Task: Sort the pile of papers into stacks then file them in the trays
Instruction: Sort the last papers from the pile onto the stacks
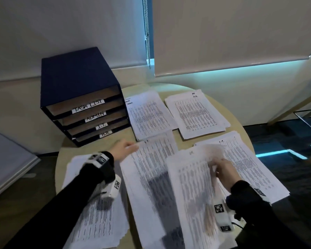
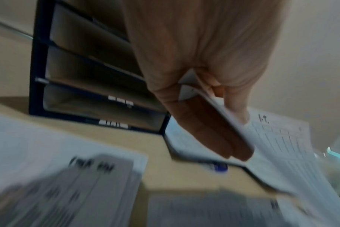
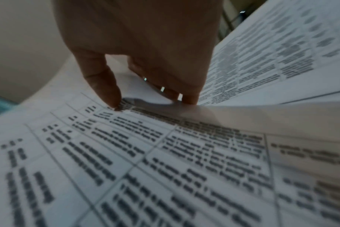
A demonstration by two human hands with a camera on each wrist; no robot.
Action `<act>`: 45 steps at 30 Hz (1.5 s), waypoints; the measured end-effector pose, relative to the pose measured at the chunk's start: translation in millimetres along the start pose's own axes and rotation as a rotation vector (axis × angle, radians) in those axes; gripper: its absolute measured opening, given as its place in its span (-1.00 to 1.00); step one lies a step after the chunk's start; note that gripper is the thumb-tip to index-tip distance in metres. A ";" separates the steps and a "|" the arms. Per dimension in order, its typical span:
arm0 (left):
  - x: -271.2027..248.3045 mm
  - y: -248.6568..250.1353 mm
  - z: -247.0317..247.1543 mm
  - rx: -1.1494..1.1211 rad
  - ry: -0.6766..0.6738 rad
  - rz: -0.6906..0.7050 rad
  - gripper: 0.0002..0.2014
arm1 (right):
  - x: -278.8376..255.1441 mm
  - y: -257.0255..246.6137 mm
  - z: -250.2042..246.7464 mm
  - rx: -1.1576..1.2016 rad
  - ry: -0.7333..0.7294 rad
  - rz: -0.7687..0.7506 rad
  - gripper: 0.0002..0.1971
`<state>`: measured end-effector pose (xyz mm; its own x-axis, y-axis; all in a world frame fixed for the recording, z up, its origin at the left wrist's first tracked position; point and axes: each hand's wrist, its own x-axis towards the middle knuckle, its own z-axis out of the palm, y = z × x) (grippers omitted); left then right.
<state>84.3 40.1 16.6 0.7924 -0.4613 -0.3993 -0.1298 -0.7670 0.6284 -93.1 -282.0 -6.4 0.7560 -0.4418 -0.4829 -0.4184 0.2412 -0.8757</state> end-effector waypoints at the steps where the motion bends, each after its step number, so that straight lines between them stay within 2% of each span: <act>1: 0.5 -1.1 14.8 0.018 -0.026 -0.014 -0.58 | -2.0 -1.0 7.0 -0.032 -0.018 0.004 -0.86; 5: -3.0 1.1 53.4 -0.015 -0.061 0.053 -0.70 | -5.1 11.8 34.4 -0.172 -0.075 0.017 -0.92; 8: -4.5 -3.1 61.5 -0.071 -0.103 0.093 -0.73 | -1.0 29.5 45.9 -0.351 -0.086 -0.035 -0.84; 11: -6.9 -6.5 58.8 -0.146 -0.174 0.138 -0.77 | 0.9 37.2 54.5 -0.383 -0.095 -0.110 -0.78; 13: -8.1 -7.5 54.9 -0.165 -0.192 0.118 -0.79 | 1.7 35.0 60.6 -0.375 -0.116 -0.124 -0.80; 16: -9.6 -7.5 52.4 -0.152 -0.228 0.103 -0.79 | 2.1 34.3 64.5 -0.391 -0.119 -0.101 -0.65; 18: -9.7 -5.9 52.3 -0.149 -0.231 0.086 -0.86 | 4.7 39.5 63.1 -0.413 -0.106 -0.084 -0.59; 20: -8.8 -4.8 54.4 -0.134 -0.207 0.052 -0.91 | 5.6 44.3 60.9 -0.439 -0.105 -0.093 -0.73; 21: -9.4 -3.2 56.4 -0.129 -0.196 0.041 -0.83 | 4.6 45.2 60.2 -0.453 -0.100 -0.111 -0.81; 24: -11.4 2.7 58.9 -0.150 -0.136 0.014 -0.39 | 6.5 46.1 59.5 -0.472 -0.064 -0.120 -0.84; 25: -11.1 4.1 58.8 -0.149 -0.124 0.007 -0.36 | 8.1 46.3 60.0 -0.485 -0.062 -0.112 -0.86; 27: -11.2 7.3 59.8 -0.121 -0.143 -0.007 -0.54 | 10.8 46.3 61.8 -0.515 -0.060 -0.079 -0.91; 29: -11.9 11.6 60.9 -0.051 -0.169 0.014 -0.62 | 11.9 46.6 63.9 -0.504 -0.058 -0.040 -0.91; 31: -14.1 16.7 60.6 0.000 -0.159 0.058 -0.64 | 11.5 46.5 66.5 -0.406 -0.059 0.006 -0.71; 34: -20.5 28.1 49.7 -0.056 -0.133 0.130 -0.65 | 14.6 44.8 62.5 -0.341 -0.051 -0.008 -0.21; 35: -22.2 33.1 43.6 -0.074 -0.130 0.160 -0.64 | 15.4 41.7 59.4 -0.344 -0.071 0.004 -0.16; 36: -24.8 39.2 36.9 -0.078 -0.121 0.196 -0.62 | 14.7 36.3 56.3 -0.321 -0.119 0.026 -0.22; 38: -27.1 51.9 23.0 -0.137 -0.076 0.265 -0.51 | 11.5 19.3 51.0 -0.191 -0.230 0.065 -0.52; 40: -29.8 65.5 5.8 -0.292 0.062 0.289 -0.34 | 7.4 -3.8 48.5 -0.072 -0.273 0.041 -0.73; 42: -30.1 74.1 -11.7 -0.464 0.240 0.299 -0.27 | 8.8 -23.8 45.2 0.047 -0.237 -0.030 -0.75; 45: -32.1 81.4 -25.6 -0.687 0.306 0.282 -0.34 | 5.8 -53.0 45.1 0.226 -0.170 -0.122 -0.78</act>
<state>63.6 3.9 97.6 0.9257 -0.3774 -0.0258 -0.0329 -0.1482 0.9884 -43.9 -258.3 37.0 0.8751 -0.3328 -0.3514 -0.2117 0.3896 -0.8963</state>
